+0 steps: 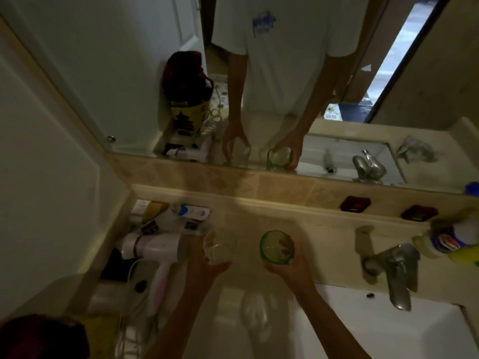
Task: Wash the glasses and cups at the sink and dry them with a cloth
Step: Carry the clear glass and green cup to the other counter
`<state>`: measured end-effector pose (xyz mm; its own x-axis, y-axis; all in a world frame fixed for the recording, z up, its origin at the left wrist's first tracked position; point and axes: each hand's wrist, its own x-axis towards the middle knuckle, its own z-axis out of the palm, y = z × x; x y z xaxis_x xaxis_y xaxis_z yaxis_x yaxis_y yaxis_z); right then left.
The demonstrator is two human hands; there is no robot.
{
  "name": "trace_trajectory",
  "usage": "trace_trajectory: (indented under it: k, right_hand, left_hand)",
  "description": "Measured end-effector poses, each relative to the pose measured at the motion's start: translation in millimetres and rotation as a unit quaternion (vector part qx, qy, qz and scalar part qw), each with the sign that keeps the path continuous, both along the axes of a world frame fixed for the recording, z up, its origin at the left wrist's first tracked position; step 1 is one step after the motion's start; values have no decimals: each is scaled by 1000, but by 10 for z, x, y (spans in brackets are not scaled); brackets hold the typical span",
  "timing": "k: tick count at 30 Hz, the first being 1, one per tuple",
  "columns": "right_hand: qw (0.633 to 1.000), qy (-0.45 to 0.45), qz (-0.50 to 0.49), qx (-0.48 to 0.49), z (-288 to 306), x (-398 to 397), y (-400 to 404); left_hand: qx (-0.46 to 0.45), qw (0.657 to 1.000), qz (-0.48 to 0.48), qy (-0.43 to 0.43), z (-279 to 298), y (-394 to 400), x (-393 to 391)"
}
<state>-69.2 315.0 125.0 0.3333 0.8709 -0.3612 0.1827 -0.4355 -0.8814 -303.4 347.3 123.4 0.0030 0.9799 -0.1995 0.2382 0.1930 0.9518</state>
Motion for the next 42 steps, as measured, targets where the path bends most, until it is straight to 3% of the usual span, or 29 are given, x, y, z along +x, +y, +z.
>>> trace_trajectory:
  k: [8, 14, 29, 36, 38, 42]
  right_hand:
    - [999, -28, -7, -21, -279, -105, 161]
    - [999, -24, -11, -25, -404, -146, 202]
    - [999, -51, 14, -13, -446, -152, 202]
    - [984, -122, 133, -3, -246, 51, 298]
    - [964, -167, 206, -1, -98, 130, 358]
    - [904, -239, 353, -29, 132, 205, 539]
  left_hand:
    - [-84, 996, -24, -4, -413, 300, -128]
    - [-46, 997, -35, 55, -616, 366, -87]
    - [-38, 997, -18, 60, -643, 380, -100]
    - [-70, 984, -104, 123, -586, 496, -220]
    - [-100, 977, -144, 122, -450, 597, -282]
    - [-97, 939, -248, 217, -311, 794, -300]
